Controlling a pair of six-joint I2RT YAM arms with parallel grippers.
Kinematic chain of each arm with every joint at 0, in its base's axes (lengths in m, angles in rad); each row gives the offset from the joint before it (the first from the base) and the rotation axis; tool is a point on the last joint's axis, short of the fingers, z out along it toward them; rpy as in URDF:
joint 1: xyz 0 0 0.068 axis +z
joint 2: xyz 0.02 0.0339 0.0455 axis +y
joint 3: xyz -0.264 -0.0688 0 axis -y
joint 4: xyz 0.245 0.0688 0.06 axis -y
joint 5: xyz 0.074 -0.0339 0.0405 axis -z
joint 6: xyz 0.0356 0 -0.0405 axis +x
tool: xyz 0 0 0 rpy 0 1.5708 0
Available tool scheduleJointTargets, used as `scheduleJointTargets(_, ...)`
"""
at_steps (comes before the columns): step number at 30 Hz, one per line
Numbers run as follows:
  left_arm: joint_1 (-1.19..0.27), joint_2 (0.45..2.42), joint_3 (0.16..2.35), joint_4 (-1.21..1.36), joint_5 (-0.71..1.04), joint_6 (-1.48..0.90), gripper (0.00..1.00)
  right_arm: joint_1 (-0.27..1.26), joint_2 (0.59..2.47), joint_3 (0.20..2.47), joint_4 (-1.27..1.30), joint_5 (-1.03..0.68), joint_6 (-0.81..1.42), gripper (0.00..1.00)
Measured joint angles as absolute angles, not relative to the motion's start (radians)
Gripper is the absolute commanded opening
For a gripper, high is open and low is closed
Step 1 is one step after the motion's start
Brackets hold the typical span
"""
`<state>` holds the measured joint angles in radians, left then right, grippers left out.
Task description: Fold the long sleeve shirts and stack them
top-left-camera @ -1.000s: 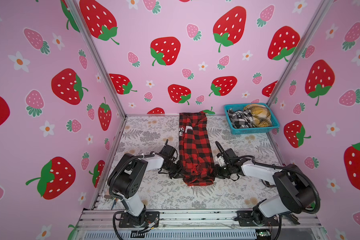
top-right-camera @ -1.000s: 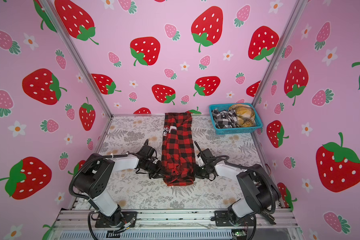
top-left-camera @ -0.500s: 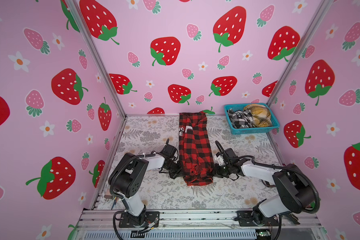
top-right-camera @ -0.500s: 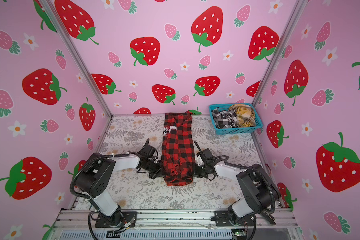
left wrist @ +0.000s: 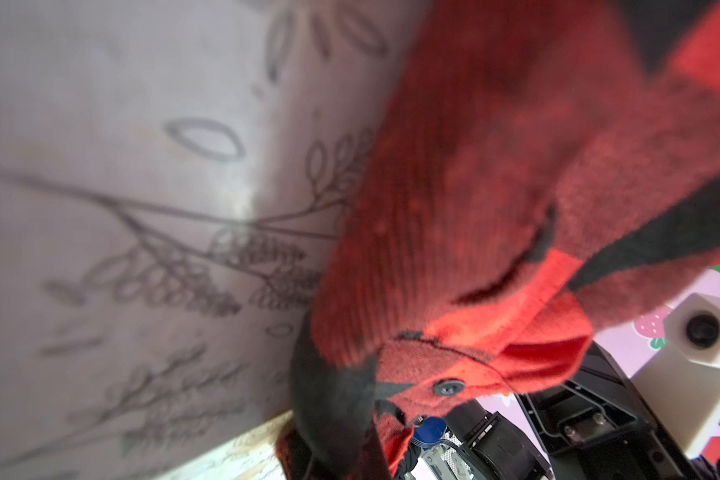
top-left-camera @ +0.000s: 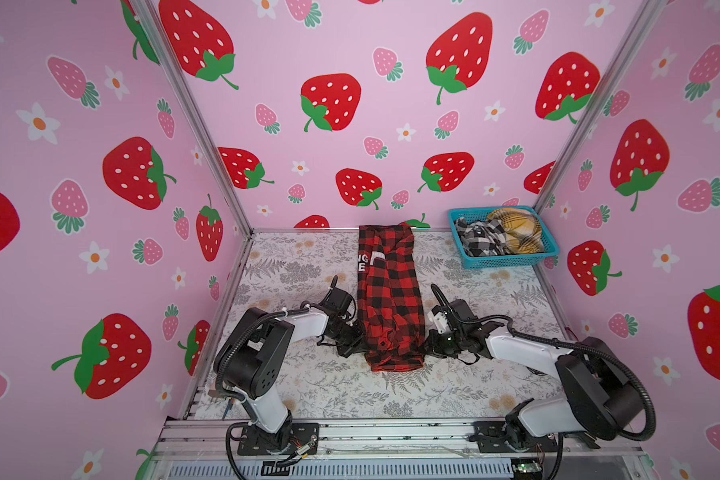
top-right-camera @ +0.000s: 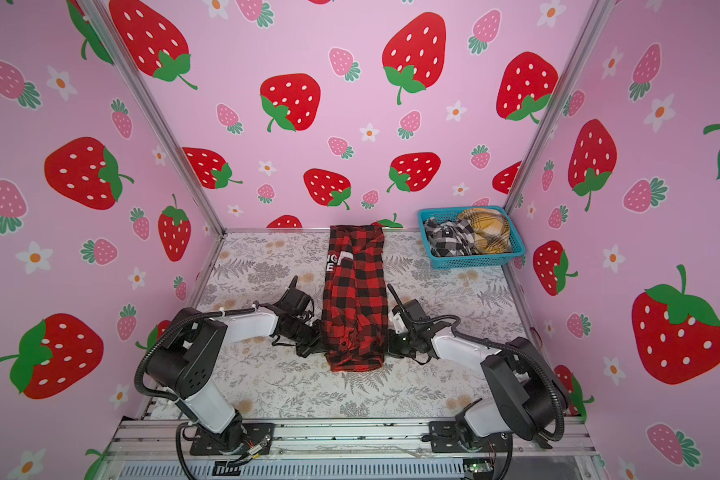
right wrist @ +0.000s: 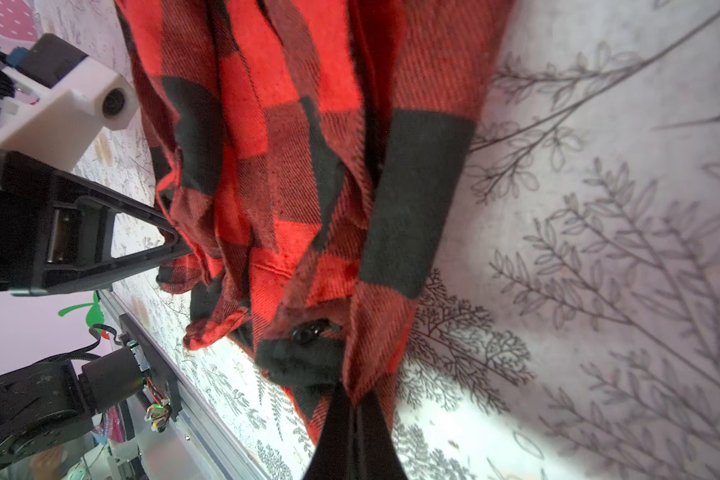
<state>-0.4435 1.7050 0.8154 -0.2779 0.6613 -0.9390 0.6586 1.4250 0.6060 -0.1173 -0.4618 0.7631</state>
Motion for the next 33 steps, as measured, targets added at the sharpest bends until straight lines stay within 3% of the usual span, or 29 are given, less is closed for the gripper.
scheduleJointTargets(21, -0.468, 1.648, 0.785, -0.296, 0.636, -0.912, 0.00, 0.699, 1.415, 0.588, -0.097, -0.440, 0.801, 0.00)
scheduleJointTargets(33, -0.479, 1.581, 0.744, -0.317, 0.635, -0.912, 0.00, 0.732, 1.308, 0.511, -0.093, -0.409, 0.845, 0.00)
